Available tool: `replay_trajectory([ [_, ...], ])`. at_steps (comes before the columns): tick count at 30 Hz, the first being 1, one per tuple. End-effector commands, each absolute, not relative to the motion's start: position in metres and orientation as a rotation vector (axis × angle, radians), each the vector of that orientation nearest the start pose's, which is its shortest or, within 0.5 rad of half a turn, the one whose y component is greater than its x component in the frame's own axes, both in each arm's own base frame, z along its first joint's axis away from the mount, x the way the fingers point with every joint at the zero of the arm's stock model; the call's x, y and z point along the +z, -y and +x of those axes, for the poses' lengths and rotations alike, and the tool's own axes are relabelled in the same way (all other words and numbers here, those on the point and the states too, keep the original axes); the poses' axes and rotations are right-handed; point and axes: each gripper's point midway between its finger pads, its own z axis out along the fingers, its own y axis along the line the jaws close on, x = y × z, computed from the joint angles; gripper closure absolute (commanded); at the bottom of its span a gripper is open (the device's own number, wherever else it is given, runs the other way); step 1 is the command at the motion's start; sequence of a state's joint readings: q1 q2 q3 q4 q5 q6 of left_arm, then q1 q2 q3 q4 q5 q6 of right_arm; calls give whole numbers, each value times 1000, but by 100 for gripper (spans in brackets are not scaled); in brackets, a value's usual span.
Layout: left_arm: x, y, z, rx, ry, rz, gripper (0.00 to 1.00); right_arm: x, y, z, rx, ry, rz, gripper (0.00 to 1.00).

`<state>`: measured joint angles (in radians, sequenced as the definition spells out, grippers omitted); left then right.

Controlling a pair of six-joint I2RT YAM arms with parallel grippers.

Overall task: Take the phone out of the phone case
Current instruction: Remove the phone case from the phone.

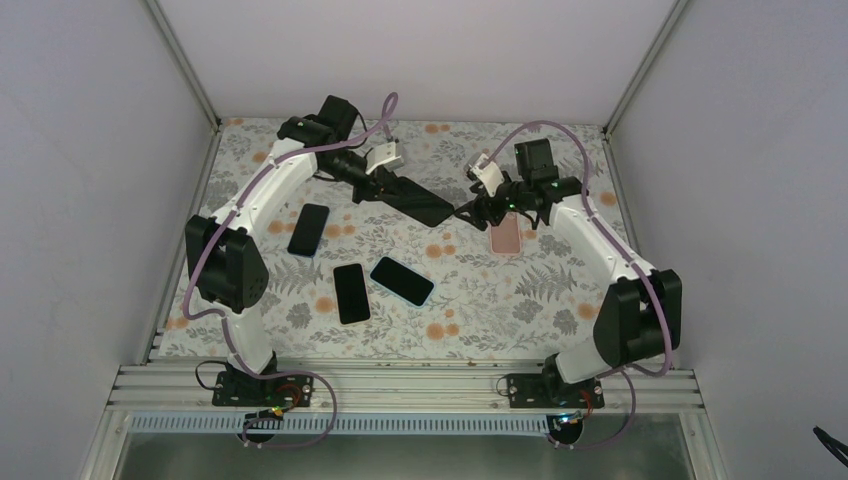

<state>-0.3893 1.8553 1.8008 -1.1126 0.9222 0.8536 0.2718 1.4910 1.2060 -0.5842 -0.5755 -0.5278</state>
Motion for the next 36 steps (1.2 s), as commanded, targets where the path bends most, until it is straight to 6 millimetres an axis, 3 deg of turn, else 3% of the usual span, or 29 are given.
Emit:
replay_trajectory([
  [1, 295, 301, 297, -1174, -1577, 1595, 98, 212, -193, 385, 494, -2011, -1071, 19],
  [16, 306, 303, 278, -1228, -1525, 1628, 98, 217, -191, 418, 398, -1991, -1054, 19],
  [23, 307, 309, 278, -1265, -1508, 1627, 98, 221, -211, 415, 464, -1974, -1096, 19],
  [25, 305, 313, 277, -1278, -1506, 1637, 98, 231, -226, 406, 516, -1939, -1140, 18],
  [27, 305, 317, 275, -1285, -1499, 1649, 98, 227, -246, 395, 614, -1929, -1202, 16],
  [32, 308, 322, 272, -1280, -1483, 1664, 98, 237, -291, 348, 848, -1831, -1404, 11],
  [36, 308, 323, 274, -1259, -1487, 1664, 98, 248, -304, 323, 1040, -1755, -1466, 11],
])
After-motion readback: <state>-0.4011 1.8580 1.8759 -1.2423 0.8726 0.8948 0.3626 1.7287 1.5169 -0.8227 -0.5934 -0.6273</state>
